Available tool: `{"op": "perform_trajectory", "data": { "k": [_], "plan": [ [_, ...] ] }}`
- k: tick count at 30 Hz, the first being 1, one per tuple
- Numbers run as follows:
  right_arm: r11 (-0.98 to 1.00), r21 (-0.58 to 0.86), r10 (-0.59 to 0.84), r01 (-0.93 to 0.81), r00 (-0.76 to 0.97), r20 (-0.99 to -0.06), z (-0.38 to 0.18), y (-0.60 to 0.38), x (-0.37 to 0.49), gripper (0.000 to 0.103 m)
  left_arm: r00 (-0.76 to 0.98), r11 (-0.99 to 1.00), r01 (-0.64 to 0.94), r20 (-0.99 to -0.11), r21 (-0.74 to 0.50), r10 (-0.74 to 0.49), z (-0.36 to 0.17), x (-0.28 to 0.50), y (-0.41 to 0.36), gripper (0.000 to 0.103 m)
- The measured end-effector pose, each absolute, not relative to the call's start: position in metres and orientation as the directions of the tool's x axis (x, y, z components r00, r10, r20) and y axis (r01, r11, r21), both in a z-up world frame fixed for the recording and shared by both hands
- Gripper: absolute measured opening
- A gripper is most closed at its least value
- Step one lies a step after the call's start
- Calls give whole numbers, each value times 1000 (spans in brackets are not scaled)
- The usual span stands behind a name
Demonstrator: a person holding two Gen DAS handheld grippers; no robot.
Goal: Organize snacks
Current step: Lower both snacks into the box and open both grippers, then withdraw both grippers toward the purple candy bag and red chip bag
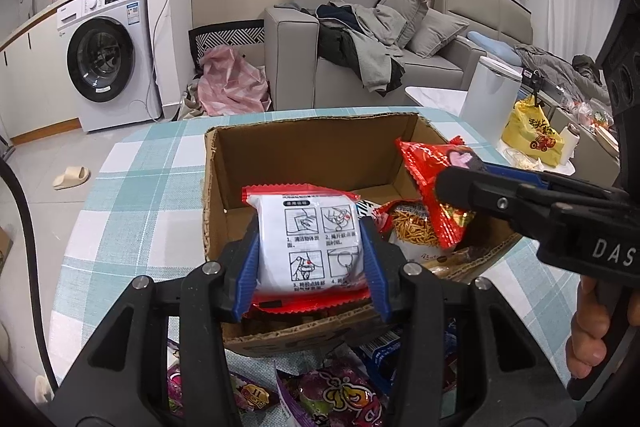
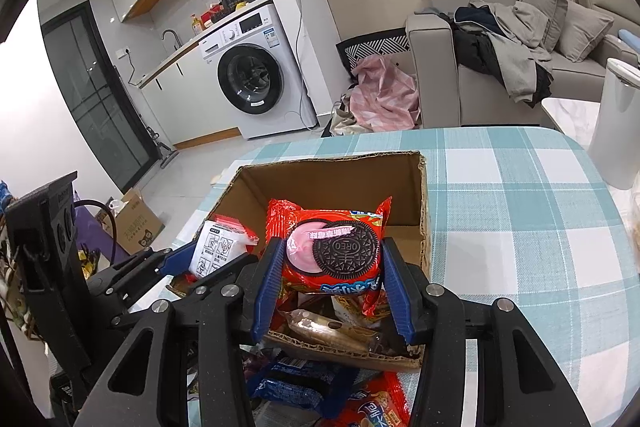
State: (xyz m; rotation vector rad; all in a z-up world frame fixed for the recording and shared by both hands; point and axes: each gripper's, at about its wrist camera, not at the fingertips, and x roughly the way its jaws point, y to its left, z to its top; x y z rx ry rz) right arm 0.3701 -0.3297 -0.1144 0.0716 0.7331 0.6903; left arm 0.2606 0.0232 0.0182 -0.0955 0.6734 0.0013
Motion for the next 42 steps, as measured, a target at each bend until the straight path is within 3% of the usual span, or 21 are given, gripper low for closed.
{"op": "perform_trajectory", "data": {
  "k": [4,7,8,10,15,17,42],
  "plan": [
    [776,298,609,-556,536,-585,-113,-331,369,49,784,996,-29,-620,-81,-28,19,258,24,43],
    [774,292,613,-562,548,-569,-109,-335,365,52,780,996,-24,-625,-86,-36,21,253,25,55],
    [774,288,613,-565,550,-567,-108,-336,364,57,778,996,-23,-627,-91,-39,22,251,26,65],
    [770,276,614,-575,550,-566,-108,-340,360,72,773,995,-16,-632,-98,-49,24,244,29,76],
    [762,274,620,-587,539,-570,-109,-354,348,100,790,996,-23,-612,-83,-33,32,218,32,91],
    [768,273,615,-579,546,-569,-109,-362,343,101,796,996,-24,-604,-84,-32,35,206,32,102],
    [769,225,590,-599,528,-611,-140,-391,286,103,790,989,-97,-613,-107,11,34,132,54,102]
  ]
}}
